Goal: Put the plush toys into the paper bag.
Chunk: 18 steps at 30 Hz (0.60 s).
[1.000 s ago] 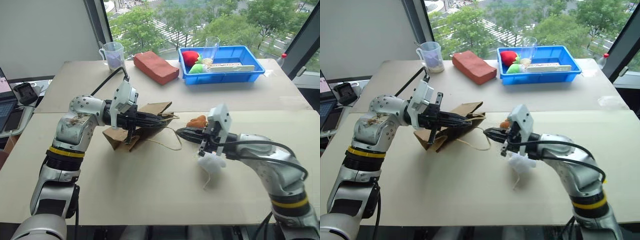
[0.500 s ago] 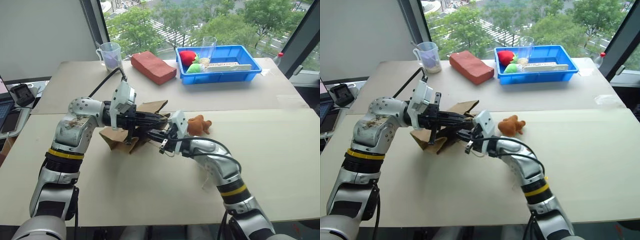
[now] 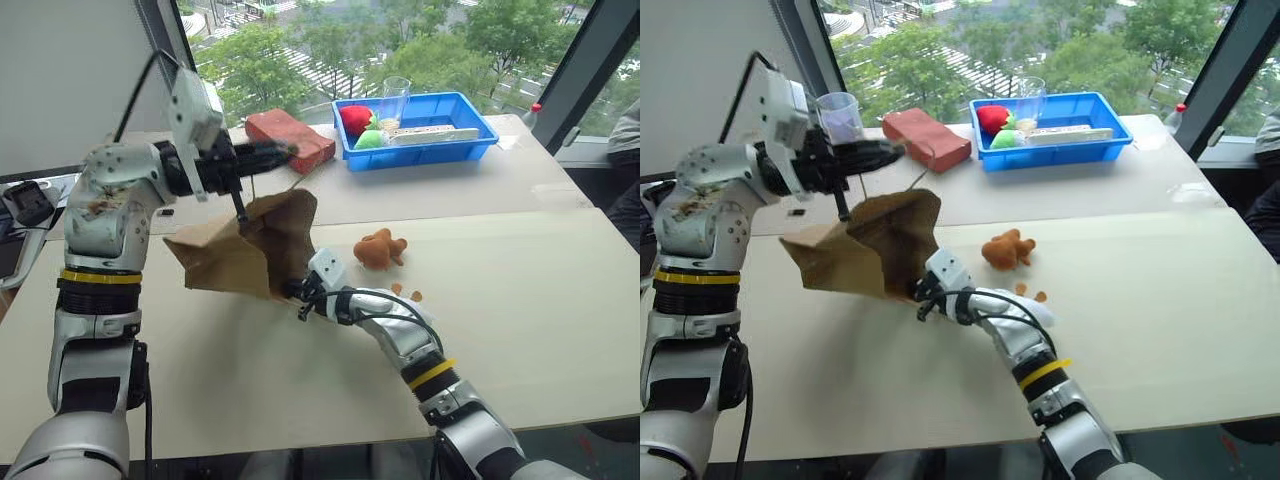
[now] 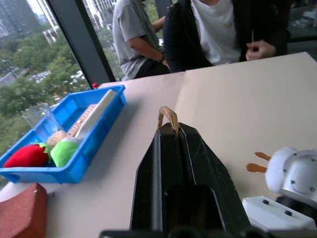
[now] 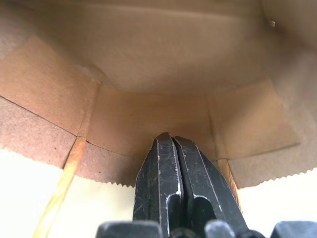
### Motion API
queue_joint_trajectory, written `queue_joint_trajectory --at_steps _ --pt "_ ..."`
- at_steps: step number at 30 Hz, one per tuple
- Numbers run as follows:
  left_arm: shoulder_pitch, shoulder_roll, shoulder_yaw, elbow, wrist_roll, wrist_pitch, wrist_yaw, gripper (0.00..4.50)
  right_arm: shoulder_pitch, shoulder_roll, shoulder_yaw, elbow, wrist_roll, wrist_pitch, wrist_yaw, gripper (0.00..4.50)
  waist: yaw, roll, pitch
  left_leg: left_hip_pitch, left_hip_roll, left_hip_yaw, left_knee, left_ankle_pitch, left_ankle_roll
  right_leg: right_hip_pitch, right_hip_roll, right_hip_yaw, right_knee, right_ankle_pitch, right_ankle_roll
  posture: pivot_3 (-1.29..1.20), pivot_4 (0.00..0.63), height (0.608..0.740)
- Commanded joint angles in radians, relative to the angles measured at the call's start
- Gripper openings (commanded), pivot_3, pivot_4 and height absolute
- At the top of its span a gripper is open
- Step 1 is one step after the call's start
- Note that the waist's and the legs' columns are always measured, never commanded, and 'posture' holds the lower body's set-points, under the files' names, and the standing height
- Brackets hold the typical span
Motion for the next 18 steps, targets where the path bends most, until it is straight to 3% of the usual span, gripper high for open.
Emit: queue_joint_trajectory --at_steps 1,8,18 --pt "-0.073 0.004 0.069 -0.018 0.02 -0.061 0.103 0.0 -0.022 0.025 -0.044 0.076 -0.038 0.012 -0.1 0.03 0.0 0.0 0.0 0.0 0.002 0.0 0.0 0.0 -0.001 0.0 0.002 0.0 0.0 0.001 -0.001 0.0 0.15 0.74" --pt "-0.109 -0.01 0.124 -0.061 0.043 -0.102 0.278 0.0 -0.057 0.047 -0.059 0.137 -0.077 0.025 -0.157 0.03 -0.005 0.0 0.0 0.0 0.012 0.001 -0.002 -0.001 -0.005 -0.002 0.01 0.0 0.002 0.003 -0.005 0.0 0.15 0.74" --pt "0.09 0.009 0.084 -0.169 -0.009 -0.045 0.191 0.0 -0.031 0.005 -0.067 0.018 -0.057 0.037 -0.079 0.03 -0.001 0.0 0.0 -0.001 0.013 0.001 -0.003 -0.002 -0.004 -0.002 0.011 0.0 0.001 0.003 -0.005 0.0 0.15 0.74"
